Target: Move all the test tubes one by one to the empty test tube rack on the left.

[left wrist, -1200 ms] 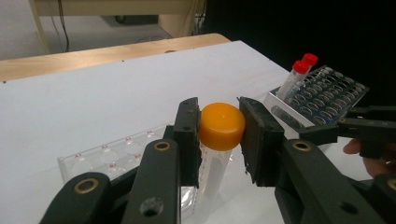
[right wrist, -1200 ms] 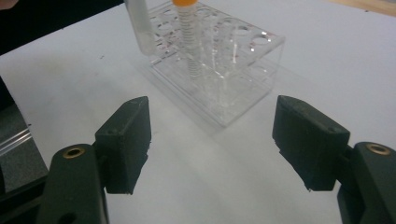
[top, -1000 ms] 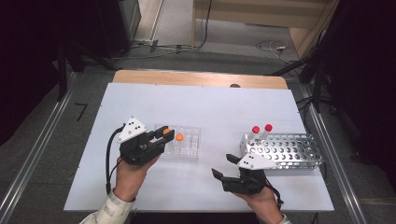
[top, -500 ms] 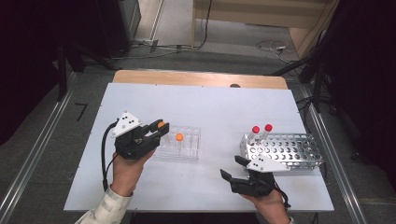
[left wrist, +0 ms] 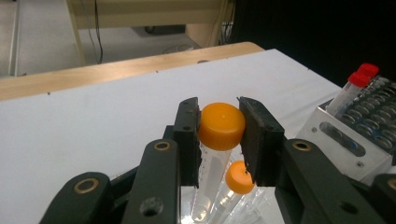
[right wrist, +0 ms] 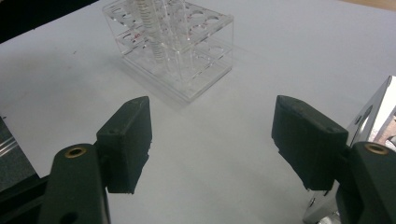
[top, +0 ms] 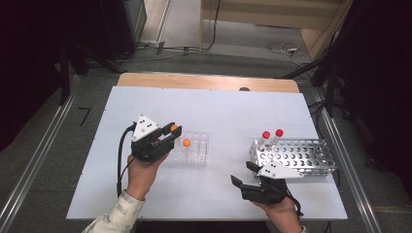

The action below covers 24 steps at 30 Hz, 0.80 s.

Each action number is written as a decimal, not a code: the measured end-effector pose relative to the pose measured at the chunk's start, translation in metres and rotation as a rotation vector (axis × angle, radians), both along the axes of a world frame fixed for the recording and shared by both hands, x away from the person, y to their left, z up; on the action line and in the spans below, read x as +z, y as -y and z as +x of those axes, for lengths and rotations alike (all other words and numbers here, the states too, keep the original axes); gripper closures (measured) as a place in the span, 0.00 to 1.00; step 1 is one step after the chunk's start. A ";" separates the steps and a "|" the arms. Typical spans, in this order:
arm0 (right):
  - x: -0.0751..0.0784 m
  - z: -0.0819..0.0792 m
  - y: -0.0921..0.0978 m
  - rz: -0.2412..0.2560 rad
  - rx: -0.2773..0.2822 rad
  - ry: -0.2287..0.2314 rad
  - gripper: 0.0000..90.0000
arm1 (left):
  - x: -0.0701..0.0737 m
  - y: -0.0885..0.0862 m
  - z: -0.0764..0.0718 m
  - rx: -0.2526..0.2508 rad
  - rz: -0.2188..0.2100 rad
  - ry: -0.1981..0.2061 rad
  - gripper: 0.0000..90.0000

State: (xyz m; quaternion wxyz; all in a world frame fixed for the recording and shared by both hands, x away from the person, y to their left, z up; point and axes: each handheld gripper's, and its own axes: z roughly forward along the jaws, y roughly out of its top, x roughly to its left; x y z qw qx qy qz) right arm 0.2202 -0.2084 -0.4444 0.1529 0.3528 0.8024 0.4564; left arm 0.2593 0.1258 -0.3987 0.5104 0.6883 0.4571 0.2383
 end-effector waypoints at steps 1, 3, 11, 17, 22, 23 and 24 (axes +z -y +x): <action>0.000 0.000 0.000 -0.004 -0.002 0.002 0.30 | -0.002 0.001 0.000 -0.002 0.007 -0.003 0.78; 0.000 0.000 0.000 -0.006 -0.001 0.002 0.30 | -0.007 0.002 0.001 -0.001 0.018 -0.010 0.78; -0.002 0.001 -0.001 -0.012 -0.001 0.000 0.30 | -0.025 0.006 -0.003 0.008 0.046 -0.038 0.77; -0.003 0.000 -0.001 -0.018 -0.002 0.004 0.30 | -0.027 0.005 -0.002 0.011 0.039 -0.046 0.72; -0.002 0.000 0.000 -0.017 -0.009 0.004 0.30 | -0.026 0.004 -0.003 0.004 0.025 -0.054 0.67; -0.002 0.000 0.000 -0.016 -0.013 0.005 0.30 | -0.026 0.004 -0.003 0.005 0.023 -0.056 0.65; -0.002 0.001 0.001 -0.014 -0.013 0.010 0.30 | -0.025 0.004 -0.004 0.000 0.026 -0.057 0.63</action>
